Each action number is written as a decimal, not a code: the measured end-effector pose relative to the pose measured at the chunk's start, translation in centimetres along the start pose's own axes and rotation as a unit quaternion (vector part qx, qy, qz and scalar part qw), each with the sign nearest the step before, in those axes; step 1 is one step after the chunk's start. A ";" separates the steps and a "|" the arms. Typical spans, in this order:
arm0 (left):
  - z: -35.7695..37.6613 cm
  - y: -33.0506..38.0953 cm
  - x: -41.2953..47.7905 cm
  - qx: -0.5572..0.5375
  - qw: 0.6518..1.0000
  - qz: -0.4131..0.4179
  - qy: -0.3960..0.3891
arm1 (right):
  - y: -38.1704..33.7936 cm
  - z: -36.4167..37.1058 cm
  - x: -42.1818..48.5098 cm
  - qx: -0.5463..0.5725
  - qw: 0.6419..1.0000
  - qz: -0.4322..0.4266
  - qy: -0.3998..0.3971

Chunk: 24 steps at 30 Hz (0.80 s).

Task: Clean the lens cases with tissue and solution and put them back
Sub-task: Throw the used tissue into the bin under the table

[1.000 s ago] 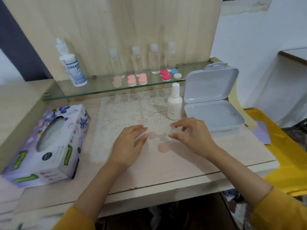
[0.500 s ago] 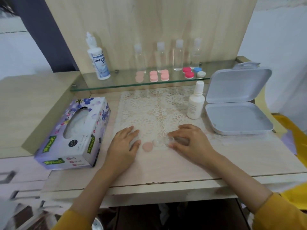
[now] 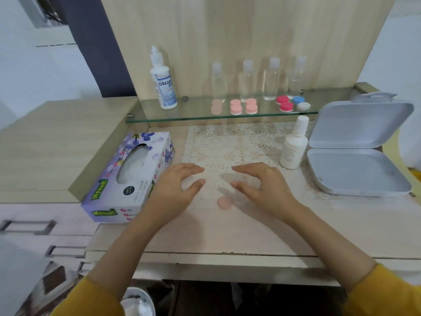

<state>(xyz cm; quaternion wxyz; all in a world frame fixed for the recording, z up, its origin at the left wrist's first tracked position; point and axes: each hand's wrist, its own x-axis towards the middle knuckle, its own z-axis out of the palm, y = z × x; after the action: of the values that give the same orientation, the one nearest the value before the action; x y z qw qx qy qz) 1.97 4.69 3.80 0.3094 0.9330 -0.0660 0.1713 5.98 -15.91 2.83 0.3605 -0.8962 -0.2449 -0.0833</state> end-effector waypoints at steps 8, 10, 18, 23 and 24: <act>-8.6 -4.1 1.5 0.136 0.988 -0.051 0.046 | -4.1 4.8 4.0 -0.062 0.992 -0.012 -0.105; -9.7 -5.5 1.9 0.183 0.979 -0.088 0.011 | -4.8 5.6 4.4 -0.078 0.990 -0.012 -0.121; -10.5 -6.6 4.1 0.319 0.929 -0.095 -0.160 | -6.2 7.9 5.3 -0.129 0.980 -0.029 -0.151; -10.3 -7.2 4.4 0.375 0.908 -0.055 -0.182 | -6.2 8.5 5.5 -0.138 0.978 -0.036 -0.154; -10.3 -7.3 4.4 0.380 0.906 -0.049 -0.180 | -6.3 8.5 5.5 -0.136 0.978 -0.037 -0.154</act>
<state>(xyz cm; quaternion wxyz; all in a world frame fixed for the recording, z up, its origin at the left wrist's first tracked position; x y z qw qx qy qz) 4.86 16.61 9.03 -0.0776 0.9970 -0.0047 -0.0030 7.35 -4.11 2.19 0.1895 -0.9294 -0.3166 0.0095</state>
